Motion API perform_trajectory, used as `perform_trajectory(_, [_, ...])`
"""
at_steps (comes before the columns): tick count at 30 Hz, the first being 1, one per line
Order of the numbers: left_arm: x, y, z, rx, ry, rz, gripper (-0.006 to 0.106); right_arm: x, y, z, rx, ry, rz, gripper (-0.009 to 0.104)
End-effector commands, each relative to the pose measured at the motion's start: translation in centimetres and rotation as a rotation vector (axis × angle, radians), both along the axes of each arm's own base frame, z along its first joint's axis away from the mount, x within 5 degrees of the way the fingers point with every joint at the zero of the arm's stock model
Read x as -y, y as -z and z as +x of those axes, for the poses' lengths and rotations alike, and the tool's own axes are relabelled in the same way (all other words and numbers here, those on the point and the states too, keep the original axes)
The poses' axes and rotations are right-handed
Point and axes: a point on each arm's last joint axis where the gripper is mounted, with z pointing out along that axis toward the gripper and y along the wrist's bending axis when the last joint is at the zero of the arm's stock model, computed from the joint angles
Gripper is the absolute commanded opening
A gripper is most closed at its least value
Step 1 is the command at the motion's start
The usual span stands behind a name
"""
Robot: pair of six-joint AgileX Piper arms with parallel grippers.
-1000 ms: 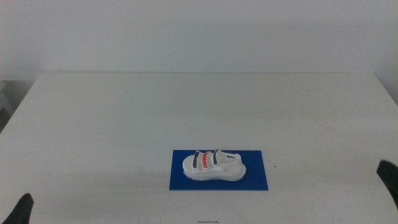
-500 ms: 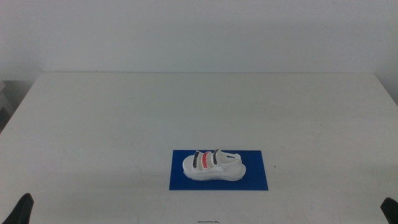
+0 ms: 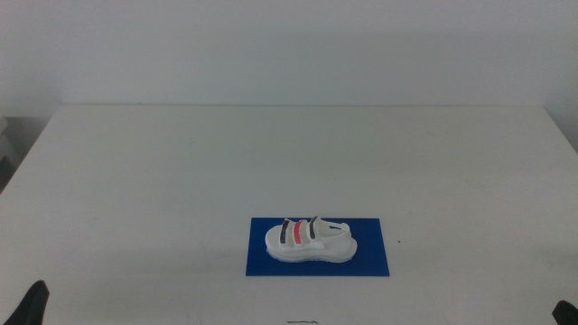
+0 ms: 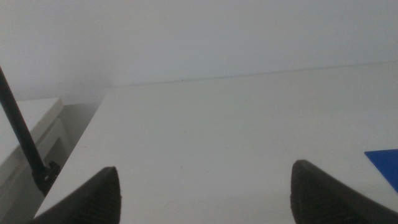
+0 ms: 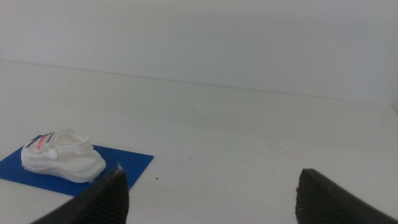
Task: Use one arm to grab the shoe from the table and place it on the mat.
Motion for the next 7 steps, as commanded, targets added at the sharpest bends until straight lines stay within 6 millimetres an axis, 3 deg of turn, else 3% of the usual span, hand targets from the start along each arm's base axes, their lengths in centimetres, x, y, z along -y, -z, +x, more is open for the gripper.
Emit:
perform_trajectory(1, [0.01, -0.97, -0.1, 0.105, 0.001, -0.026, 0.094, 0.06, -1.42, -0.2, 0.12, 0.001, -0.001, 0.094])
perform_trajectory(7, [0.01, -0.97, -0.1, 0.105, 0.001, -0.026, 0.094, 0.07, -1.42, -0.2, 0.123, 0.002, -0.012, 0.094])
